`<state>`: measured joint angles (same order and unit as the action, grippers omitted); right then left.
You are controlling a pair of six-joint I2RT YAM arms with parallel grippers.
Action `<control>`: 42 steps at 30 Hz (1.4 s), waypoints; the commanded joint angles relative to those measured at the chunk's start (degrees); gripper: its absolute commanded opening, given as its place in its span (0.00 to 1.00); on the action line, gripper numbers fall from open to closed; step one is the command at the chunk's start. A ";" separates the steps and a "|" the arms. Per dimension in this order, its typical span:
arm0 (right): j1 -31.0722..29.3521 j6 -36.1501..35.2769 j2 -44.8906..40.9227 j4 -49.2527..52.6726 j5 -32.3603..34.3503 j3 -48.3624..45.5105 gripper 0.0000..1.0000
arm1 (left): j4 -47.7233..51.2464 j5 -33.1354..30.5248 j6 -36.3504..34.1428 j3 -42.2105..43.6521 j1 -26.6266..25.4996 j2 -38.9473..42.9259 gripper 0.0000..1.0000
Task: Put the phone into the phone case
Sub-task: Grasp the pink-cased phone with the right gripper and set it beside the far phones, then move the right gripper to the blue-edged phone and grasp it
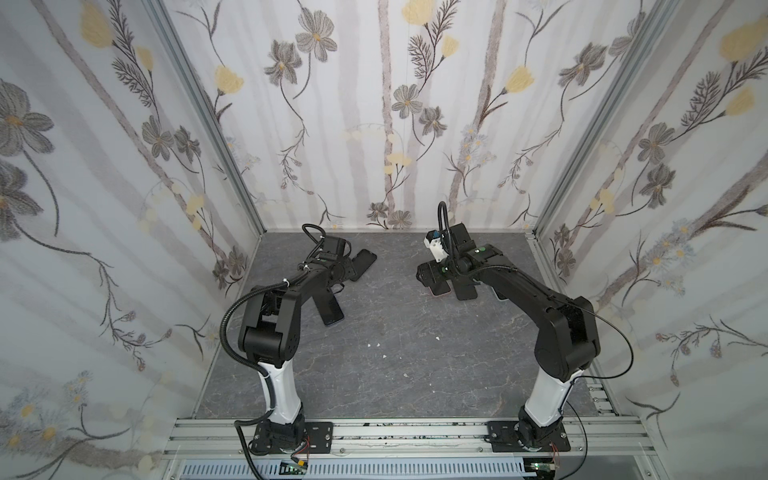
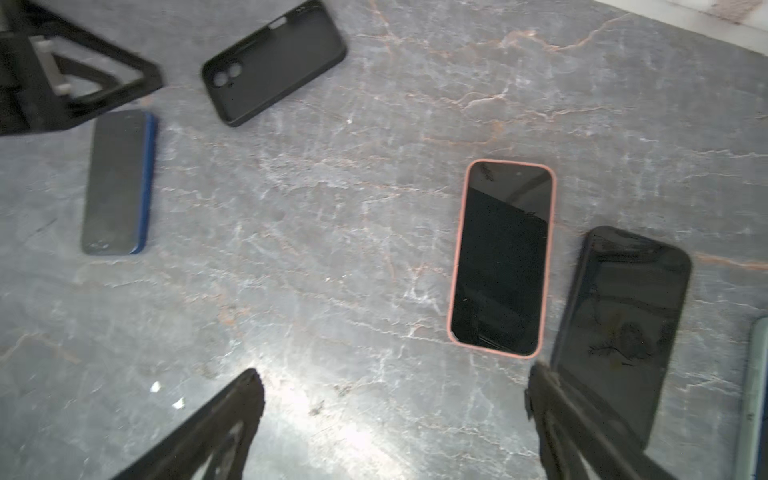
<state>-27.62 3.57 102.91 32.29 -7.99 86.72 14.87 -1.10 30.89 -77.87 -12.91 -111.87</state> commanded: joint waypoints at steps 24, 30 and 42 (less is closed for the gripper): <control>-1.52 -3.32 -2.85 0.83 -2.02 -4.68 0.94 | 12.20 0.82 -9.06 -8.27 -3.46 -12.89 0.14; -2.54 -3.03 -2.73 2.49 -0.98 -3.22 0.93 | 9.36 2.47 -9.54 2.44 -7.23 -5.94 0.13; -5.60 -1.63 -4.56 2.95 0.62 -7.94 0.93 | 5.44 4.44 -4.17 22.76 -16.00 7.14 0.13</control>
<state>-32.80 1.26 99.04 35.29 -7.86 78.98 10.35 -0.19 23.57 -58.70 -27.70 -105.75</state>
